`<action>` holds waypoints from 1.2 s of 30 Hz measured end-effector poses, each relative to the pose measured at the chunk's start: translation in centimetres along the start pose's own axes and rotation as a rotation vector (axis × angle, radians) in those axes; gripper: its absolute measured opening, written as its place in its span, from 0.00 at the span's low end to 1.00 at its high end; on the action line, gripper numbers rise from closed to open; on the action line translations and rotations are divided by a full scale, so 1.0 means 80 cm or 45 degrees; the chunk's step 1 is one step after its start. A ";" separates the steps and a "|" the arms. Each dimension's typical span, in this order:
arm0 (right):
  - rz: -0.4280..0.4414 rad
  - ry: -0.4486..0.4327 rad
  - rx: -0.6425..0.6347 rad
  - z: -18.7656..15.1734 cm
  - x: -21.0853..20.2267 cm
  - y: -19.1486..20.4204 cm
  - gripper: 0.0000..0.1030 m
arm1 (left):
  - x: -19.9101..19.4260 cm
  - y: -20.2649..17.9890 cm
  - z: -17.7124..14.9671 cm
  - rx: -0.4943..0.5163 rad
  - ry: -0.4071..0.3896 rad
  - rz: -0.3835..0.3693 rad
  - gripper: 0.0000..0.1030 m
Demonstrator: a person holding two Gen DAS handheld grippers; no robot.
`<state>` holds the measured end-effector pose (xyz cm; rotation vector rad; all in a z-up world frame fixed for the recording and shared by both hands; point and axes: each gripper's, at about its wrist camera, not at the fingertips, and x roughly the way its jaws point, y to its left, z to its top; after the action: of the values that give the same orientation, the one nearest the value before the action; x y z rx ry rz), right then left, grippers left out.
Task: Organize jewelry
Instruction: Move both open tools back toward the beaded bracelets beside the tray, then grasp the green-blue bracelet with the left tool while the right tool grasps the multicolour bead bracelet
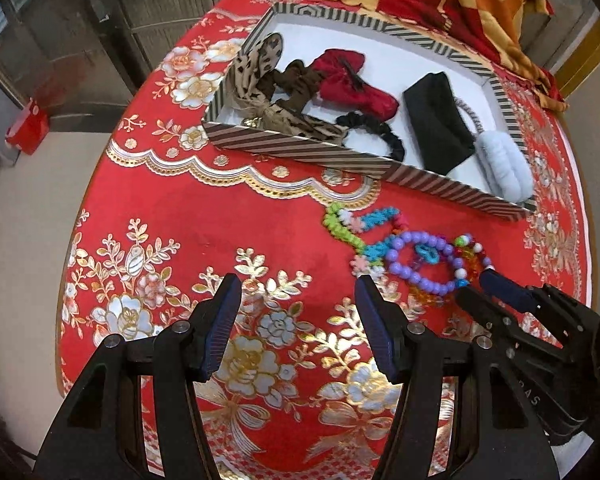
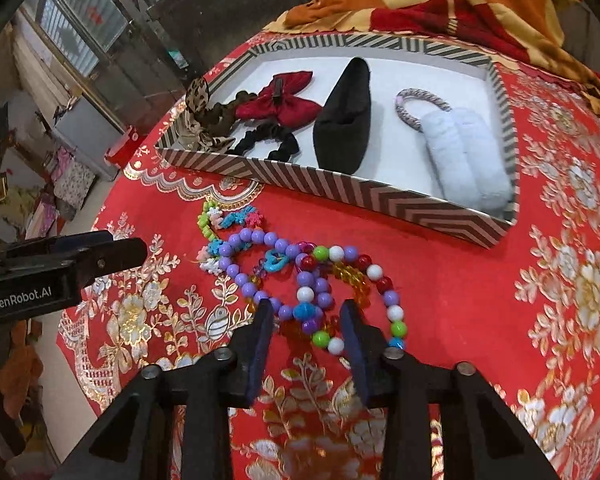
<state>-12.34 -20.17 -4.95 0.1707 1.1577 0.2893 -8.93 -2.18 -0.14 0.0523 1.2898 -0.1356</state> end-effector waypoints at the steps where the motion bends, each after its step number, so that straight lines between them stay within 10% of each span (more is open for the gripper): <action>1: 0.002 0.007 -0.004 0.001 0.003 0.000 0.27 | 0.003 0.003 0.003 -0.007 0.007 0.003 0.57; 7: -0.002 0.012 0.003 0.004 0.013 -0.006 0.11 | 0.022 0.007 0.023 -0.012 0.038 0.000 0.57; 24: 0.040 -0.108 0.196 -0.010 -0.047 -0.047 0.10 | 0.082 -0.026 0.066 0.083 0.134 -0.015 0.56; 30: 0.052 -0.132 0.232 -0.010 -0.054 -0.047 0.10 | 0.084 -0.035 0.068 0.126 0.084 -0.033 0.12; 36: 0.090 -0.171 0.237 -0.008 -0.072 -0.046 0.10 | 0.057 -0.014 0.074 0.035 0.063 -0.146 0.12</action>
<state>-14.57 -25.45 -1.15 0.3895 1.0457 0.2283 -2.22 -4.27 -2.82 0.0050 1.3403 -0.2518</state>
